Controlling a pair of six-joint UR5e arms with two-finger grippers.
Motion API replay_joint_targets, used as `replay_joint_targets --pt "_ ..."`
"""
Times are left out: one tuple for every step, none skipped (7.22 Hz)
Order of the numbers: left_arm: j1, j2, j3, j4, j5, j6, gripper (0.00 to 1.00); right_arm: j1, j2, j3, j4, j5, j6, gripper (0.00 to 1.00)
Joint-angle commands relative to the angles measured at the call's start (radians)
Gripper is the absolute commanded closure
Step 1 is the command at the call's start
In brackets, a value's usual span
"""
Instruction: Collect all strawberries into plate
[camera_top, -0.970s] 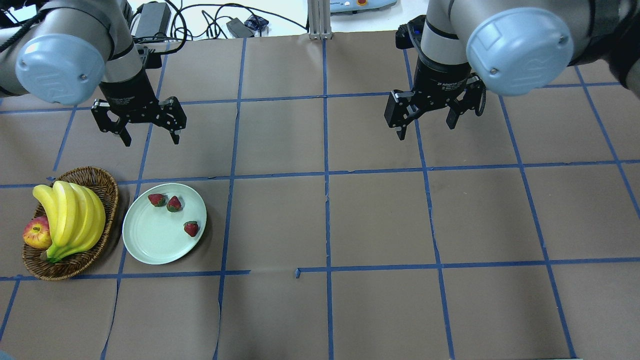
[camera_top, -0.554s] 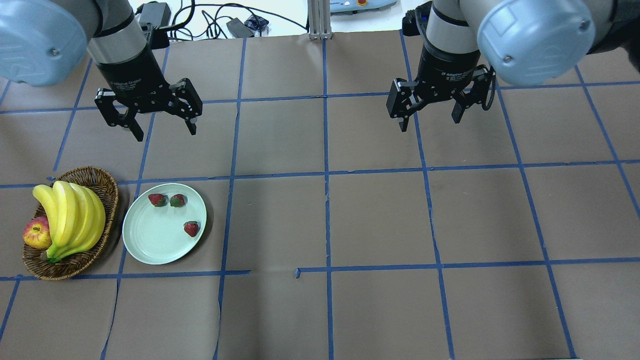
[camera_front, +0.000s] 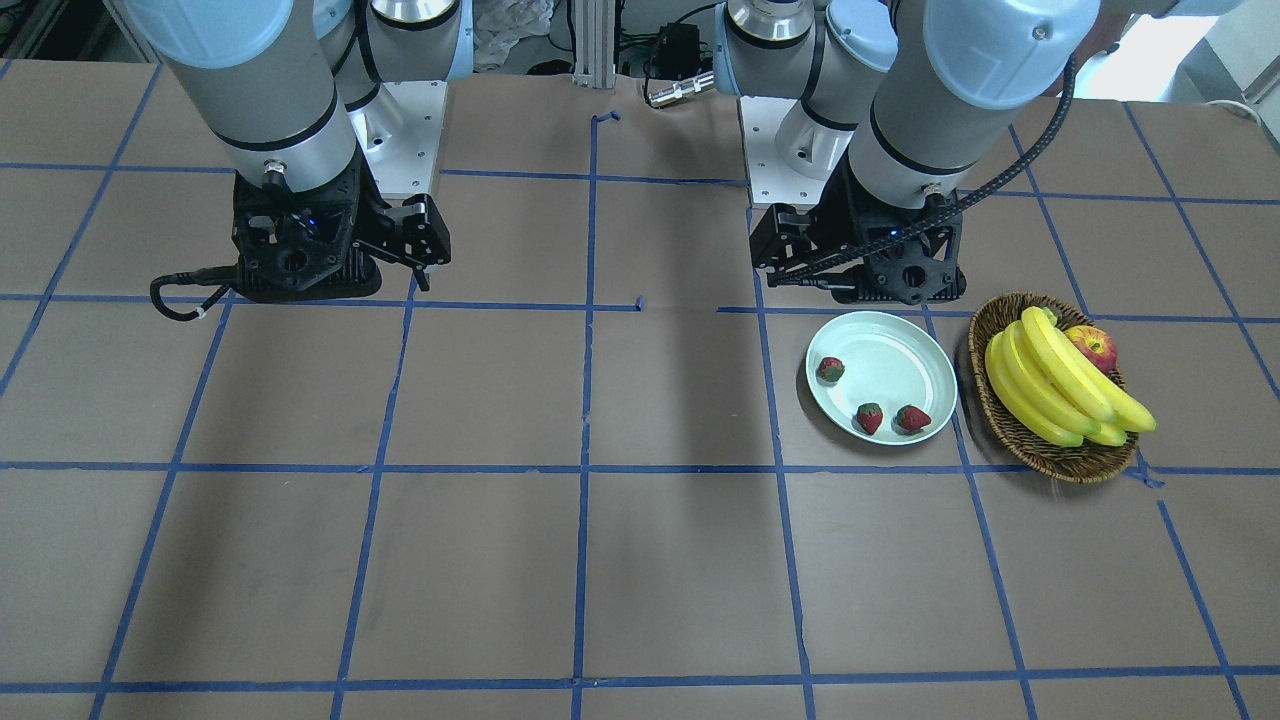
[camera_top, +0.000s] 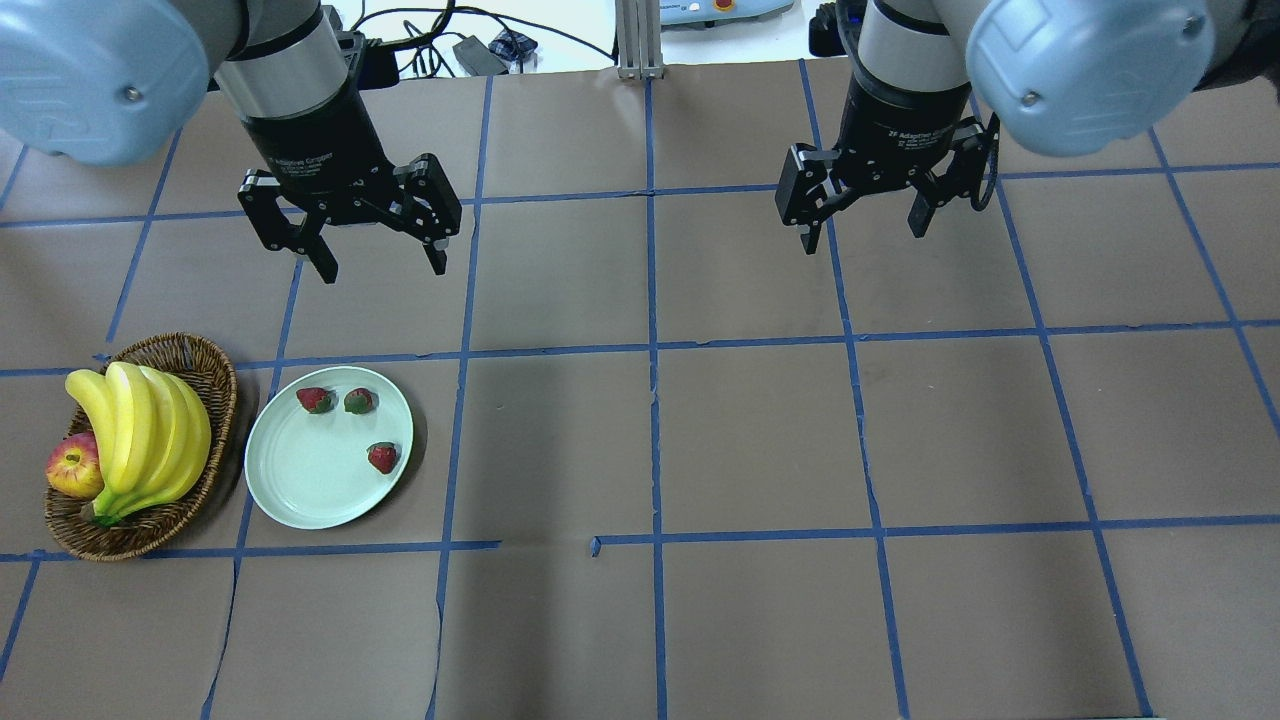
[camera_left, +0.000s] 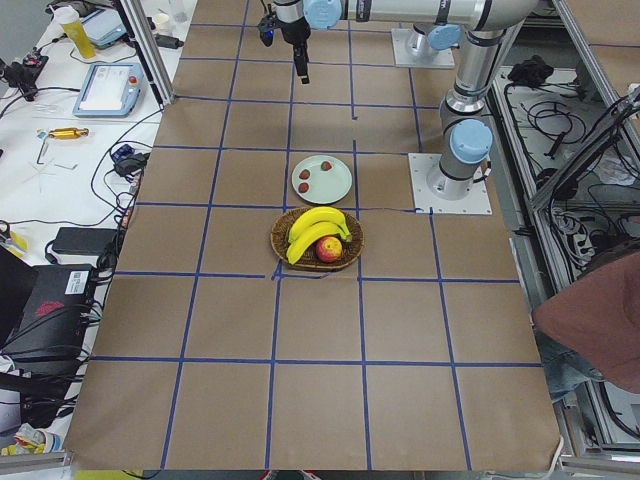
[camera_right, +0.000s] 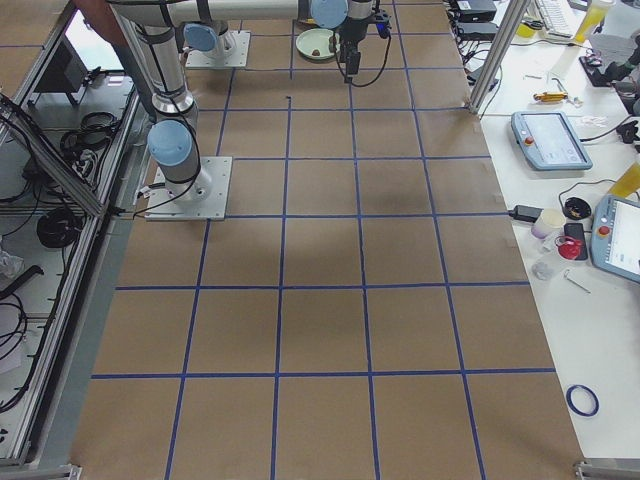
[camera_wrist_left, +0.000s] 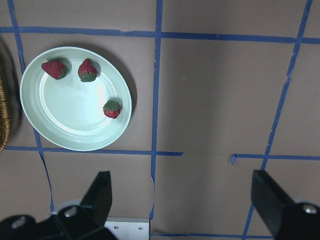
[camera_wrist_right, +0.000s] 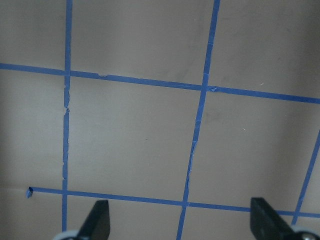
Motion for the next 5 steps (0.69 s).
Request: replay_joint_targets --pt "0.003 -0.004 -0.004 0.028 0.005 0.001 0.0 -0.001 -0.003 -0.008 0.029 -0.001 0.0 0.0" --pt "0.005 -0.006 -0.007 0.028 0.008 0.001 0.0 -0.001 -0.003 -0.009 0.039 -0.006 0.0 0.0" --pt "0.005 -0.01 -0.011 0.03 0.008 0.002 0.0 0.001 -0.006 -0.012 0.047 -0.003 -0.002 0.0" --pt "0.005 -0.014 -0.013 0.03 0.008 0.001 0.0 0.001 -0.007 -0.012 0.047 -0.003 -0.002 0.0" --pt "0.005 -0.015 -0.019 0.031 0.008 0.001 0.0 0.003 -0.006 -0.009 0.047 -0.003 -0.002 0.0"
